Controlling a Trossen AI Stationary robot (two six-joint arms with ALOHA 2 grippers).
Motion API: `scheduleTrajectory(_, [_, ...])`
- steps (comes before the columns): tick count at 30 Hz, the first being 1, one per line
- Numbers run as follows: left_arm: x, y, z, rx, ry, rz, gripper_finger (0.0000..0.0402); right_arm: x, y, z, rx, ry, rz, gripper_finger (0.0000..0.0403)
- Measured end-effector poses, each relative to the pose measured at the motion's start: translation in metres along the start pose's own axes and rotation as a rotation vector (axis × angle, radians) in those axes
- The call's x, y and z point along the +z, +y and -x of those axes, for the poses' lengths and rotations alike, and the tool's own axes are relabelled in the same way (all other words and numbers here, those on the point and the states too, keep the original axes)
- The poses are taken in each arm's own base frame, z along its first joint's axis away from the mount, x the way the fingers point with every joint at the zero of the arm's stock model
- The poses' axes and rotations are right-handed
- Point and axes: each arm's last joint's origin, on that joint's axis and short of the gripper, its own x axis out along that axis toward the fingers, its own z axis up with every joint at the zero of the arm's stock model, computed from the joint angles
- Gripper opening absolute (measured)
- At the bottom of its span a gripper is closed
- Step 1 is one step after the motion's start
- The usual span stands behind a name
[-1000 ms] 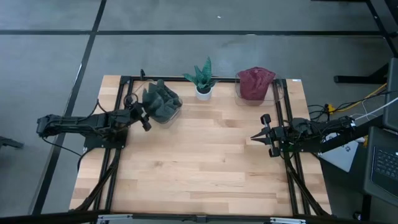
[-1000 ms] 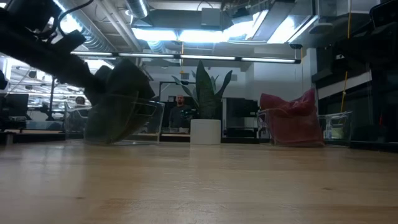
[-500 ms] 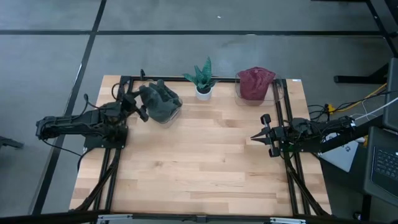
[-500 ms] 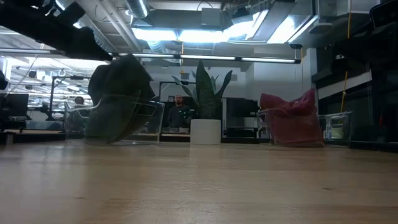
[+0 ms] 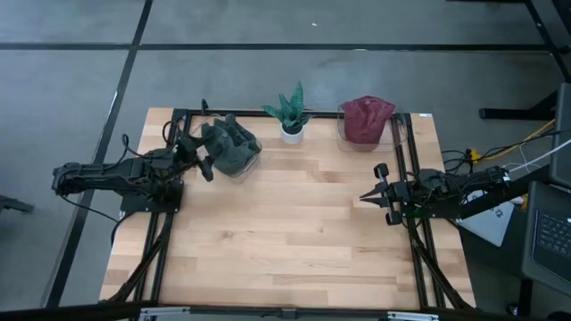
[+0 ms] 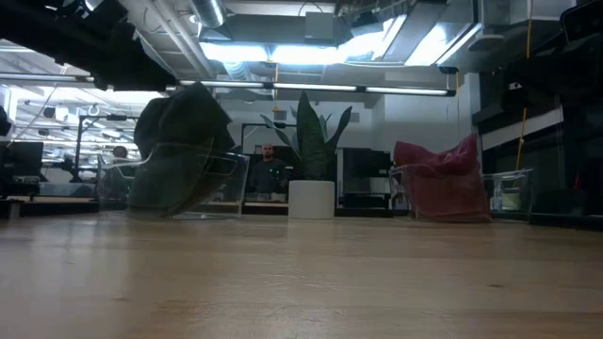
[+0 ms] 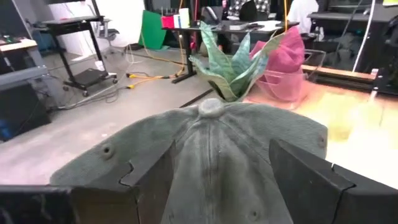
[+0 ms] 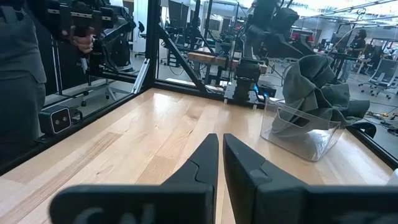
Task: Pick & Place hat
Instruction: Put the black cap into the left transparent bin
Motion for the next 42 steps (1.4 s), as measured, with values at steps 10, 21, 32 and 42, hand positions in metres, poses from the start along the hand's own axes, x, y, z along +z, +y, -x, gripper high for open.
scheduleTrajectory(10, [-0.01,-0.006,-0.02,0.099,0.106,-0.072,0.023,0.0,0.0,0.0,0.0,0.0,0.0,0.0026])
scheduleTrajectory(21, [-0.029,-0.006,-0.054,0.104,0.282,-0.153,0.0177,0.0,0.0,0.0,0.0,0.0,0.0,0.0026])
scheduleTrajectory(32, [-0.041,-0.001,-0.076,0.11,0.367,-0.135,0.017,0.0,0.0,0.0,0.0,0.0,0.0,0.0026])
scheduleTrajectory(42, [-0.041,0.0,-0.078,0.077,0.394,-0.072,0.0166,0.0,0.0,0.0,0.0,0.0,0.0,0.0026])
